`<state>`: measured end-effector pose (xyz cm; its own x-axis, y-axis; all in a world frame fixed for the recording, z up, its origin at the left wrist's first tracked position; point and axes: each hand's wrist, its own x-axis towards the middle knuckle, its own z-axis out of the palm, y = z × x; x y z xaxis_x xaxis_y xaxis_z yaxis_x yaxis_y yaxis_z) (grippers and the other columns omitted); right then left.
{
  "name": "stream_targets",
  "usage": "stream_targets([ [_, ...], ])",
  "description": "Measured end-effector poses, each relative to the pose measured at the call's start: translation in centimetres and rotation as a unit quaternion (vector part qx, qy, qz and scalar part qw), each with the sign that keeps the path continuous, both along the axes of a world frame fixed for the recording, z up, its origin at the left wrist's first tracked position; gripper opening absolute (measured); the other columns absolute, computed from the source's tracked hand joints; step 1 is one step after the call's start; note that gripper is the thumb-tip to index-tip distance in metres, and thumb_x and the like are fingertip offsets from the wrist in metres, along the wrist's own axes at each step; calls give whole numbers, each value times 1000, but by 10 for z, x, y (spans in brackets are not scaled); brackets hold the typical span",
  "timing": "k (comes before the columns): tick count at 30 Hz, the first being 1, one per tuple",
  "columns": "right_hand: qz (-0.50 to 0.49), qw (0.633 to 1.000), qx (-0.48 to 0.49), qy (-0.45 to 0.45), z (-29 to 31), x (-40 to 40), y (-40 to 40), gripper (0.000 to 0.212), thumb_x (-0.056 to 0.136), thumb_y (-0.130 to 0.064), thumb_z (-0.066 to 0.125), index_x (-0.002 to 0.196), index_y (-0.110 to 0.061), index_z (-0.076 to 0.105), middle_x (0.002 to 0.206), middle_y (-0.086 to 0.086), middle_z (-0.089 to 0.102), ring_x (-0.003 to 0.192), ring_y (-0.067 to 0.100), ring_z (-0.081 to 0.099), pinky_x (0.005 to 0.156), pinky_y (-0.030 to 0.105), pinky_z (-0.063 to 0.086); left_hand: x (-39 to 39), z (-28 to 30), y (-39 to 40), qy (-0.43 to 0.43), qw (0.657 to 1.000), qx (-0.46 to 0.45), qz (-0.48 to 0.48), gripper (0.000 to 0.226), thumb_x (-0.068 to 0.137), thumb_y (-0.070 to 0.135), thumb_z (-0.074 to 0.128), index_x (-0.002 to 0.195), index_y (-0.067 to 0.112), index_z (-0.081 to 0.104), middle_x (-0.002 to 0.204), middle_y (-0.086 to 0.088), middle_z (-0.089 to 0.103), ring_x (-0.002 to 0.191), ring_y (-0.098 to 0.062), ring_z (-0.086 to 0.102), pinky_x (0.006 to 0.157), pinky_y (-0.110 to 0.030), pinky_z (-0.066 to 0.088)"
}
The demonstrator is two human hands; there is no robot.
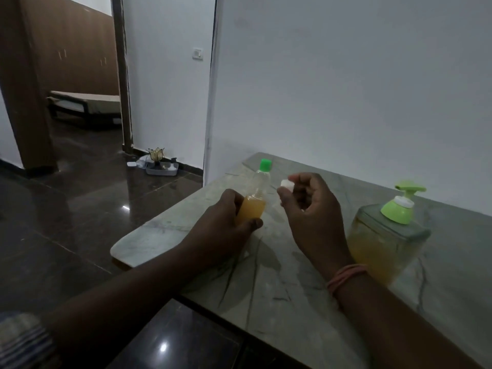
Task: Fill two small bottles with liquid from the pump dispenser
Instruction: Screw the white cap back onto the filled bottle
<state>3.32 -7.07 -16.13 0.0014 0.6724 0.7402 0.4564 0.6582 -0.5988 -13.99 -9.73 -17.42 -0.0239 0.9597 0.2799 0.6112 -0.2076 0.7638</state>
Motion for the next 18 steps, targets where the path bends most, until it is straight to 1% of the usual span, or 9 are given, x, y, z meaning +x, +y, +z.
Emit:
stream_targets([
  [1,5,1000,18,-10,1,0,0,19,95,-21,67,114,-23,64,98,-13,67,89,0,66,77,15,56,0,0,3,1,1000,-3,2,51,87,42,70,125,24,42,110,8,50,86,-4,51,63,-17,41],
  [3,12,998,45,-36,1,1,1,24,98,-12,61,121,-17,67,108,-7,64,98,1,62,84,11,51,1,0,6,4,1000,-2,7,50,86,41,72,123,25,42,111,7,51,92,-8,52,64,-18,42],
  [5,15,996,58,-71,-1,0,3,30,98,-6,57,125,-15,67,113,-2,59,102,4,58,86,7,46,2,-1,6,10,1000,3,11,51,85,42,73,123,25,43,112,7,52,96,-11,54,66,-19,43],
  [9,71,991,48,-98,0,-4,4,34,98,-3,58,130,-14,64,119,-1,62,106,9,61,91,19,52,4,-3,4,39,999,27,-4,53,84,42,74,124,23,45,124,-3,60,101,-13,58,71,-19,46],
  [11,84,992,29,-93,1,-4,3,36,97,-5,61,131,-16,62,122,-3,65,108,5,62,92,17,52,6,-4,3,65,997,40,-15,54,84,42,74,125,22,44,127,-4,60,98,-12,56,68,-14,44],
  [13,82,992,23,-97,1,-2,2,33,96,-6,62,127,-18,65,119,-6,67,105,1,62,90,12,50,8,-3,1,78,996,44,-18,55,84,42,73,127,22,44,129,-5,59,97,-11,55,68,-13,44],
  [15,88,991,11,-98,2,2,2,31,97,-6,61,124,-19,66,117,-8,68,105,-1,61,89,7,47,9,-3,1,77,996,41,-29,57,84,43,73,128,22,44,131,-5,59,102,-14,58,75,-21,52],
  [17,100,991,-10,-92,4,5,2,31,98,-5,59,124,-19,67,119,-9,68,109,-2,61,93,8,46,9,-3,1,77,995,34,-43,58,83,45,74,128,23,45,133,-6,59,108,-18,62,84,-32,57],
  [18,106,990,-16,-95,5,7,2,31,98,-4,58,124,-18,68,119,-8,68,111,-1,61,95,10,47,9,-3,0,78,995,33,-47,58,83,45,74,128,23,45,132,-6,60,108,-19,63,86,-35,58],
])
